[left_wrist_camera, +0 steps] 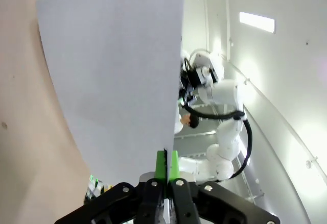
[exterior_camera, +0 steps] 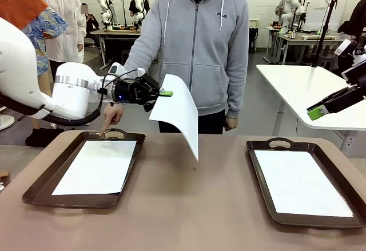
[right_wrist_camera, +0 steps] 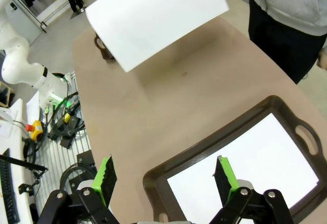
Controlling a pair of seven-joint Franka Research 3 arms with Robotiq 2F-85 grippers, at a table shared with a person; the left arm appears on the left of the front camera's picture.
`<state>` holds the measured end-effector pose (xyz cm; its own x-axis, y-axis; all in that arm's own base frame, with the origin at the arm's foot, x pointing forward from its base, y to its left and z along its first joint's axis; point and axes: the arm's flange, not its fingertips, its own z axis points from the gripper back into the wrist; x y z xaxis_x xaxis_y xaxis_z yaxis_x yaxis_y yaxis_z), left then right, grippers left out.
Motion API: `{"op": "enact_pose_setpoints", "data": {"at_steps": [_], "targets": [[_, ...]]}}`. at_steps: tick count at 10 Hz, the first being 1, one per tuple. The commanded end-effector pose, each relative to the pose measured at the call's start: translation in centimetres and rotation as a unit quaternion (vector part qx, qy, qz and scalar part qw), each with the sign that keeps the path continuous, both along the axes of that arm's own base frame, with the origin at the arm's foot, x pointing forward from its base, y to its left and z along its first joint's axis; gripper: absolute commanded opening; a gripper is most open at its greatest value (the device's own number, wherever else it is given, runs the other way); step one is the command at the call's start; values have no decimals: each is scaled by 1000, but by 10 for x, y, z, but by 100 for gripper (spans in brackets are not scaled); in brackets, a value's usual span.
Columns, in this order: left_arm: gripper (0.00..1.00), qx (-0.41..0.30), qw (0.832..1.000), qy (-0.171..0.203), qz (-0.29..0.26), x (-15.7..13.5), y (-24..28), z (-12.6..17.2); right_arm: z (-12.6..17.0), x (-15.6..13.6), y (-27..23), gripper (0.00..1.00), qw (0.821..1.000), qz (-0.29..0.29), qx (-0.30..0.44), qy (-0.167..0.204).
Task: Sort the A4 documents.
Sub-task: Place the A4 Paper in the designated Handle tray.
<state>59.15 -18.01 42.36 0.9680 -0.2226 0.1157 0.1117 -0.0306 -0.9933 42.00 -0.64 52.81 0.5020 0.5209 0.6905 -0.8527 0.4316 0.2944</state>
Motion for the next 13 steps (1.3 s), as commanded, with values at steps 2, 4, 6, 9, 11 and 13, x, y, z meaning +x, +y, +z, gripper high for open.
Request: {"op": "enact_pose_setpoints", "data": {"at_steps": [2, 4, 6, 9, 11, 13], "targets": [[1, 45, 998, 14, -40, -58, 34, 48, 0, 0, 1, 100, 1000, 2, 2, 0], [1, 114, 993, 28, 12, -88, 57, 64, 0, 0, 1, 100, 1000, 2, 2, 0], [1, 151, 986, 47, 53, -109, 84, 58, 0, 0, 1, 100, 1000, 2, 2, 0], [1, 154, 985, 26, 66, -110, 110, 36, 0, 0, 1, 100, 1000, 2, 2, 0], [1, 151, 988, 4, 34, -105, 128, 15, 0, 0, 1, 100, 1000, 2, 2, 0], [1, 187, 982, -1, 28, -107, 142, 15, 0, 0, 1, 100, 1000, 2, 2, 0]]}}
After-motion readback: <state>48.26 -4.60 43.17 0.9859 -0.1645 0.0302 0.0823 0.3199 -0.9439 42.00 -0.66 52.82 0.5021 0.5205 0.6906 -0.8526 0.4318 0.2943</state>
